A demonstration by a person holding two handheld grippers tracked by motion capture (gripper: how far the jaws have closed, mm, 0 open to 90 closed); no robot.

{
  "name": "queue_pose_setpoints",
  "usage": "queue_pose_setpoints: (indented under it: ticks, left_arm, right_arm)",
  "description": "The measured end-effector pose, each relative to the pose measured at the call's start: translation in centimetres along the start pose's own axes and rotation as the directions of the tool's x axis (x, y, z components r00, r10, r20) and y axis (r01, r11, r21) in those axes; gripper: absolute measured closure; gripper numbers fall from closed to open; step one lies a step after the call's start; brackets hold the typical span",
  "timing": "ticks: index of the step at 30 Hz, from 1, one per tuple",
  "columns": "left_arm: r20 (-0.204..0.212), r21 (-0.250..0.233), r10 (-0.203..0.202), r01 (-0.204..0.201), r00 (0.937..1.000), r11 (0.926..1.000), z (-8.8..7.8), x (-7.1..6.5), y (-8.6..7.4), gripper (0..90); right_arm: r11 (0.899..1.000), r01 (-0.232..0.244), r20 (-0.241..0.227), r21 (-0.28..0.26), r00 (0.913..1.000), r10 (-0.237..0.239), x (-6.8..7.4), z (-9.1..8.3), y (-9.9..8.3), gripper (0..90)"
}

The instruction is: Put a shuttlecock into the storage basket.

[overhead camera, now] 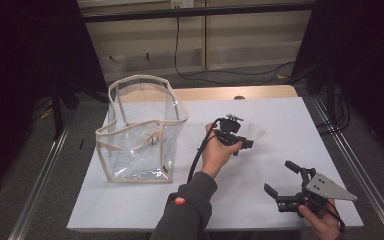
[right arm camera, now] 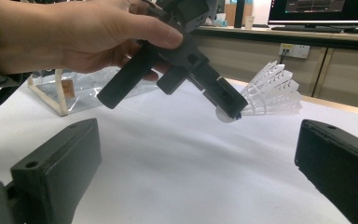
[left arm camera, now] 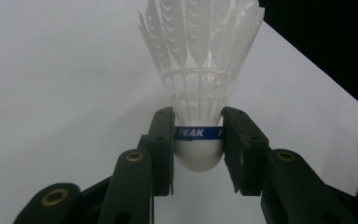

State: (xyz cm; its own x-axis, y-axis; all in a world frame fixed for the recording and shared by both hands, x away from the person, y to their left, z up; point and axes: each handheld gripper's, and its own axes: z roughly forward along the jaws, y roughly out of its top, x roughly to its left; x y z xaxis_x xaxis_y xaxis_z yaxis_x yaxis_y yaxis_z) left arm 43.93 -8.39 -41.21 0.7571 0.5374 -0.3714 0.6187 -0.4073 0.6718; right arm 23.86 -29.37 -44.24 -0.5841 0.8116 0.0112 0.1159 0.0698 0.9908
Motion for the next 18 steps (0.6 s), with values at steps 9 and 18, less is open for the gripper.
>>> queue_pose_setpoints:
  ticks: [9, 18]
  left_arm:
    - [0.012, 0.009, 0.001, -0.001, 0.9999, 1.0, -1.3, 0.1, 0.0, 65.5]
    - [0.03, 0.019, 0.004, -0.005, 0.9996, 0.9998, -2.5, 0.1, 0.1, 65.5]
  right_arm:
    - [1.0, 0.0, -0.003, 0.003, 1.0, 0.0, 0.0, 0.1, 0.0, 0.1]
    - [1.0, -0.001, 0.0, 0.003, 1.0, 0.001, 0.0, 0.1, 0.0, 0.1]
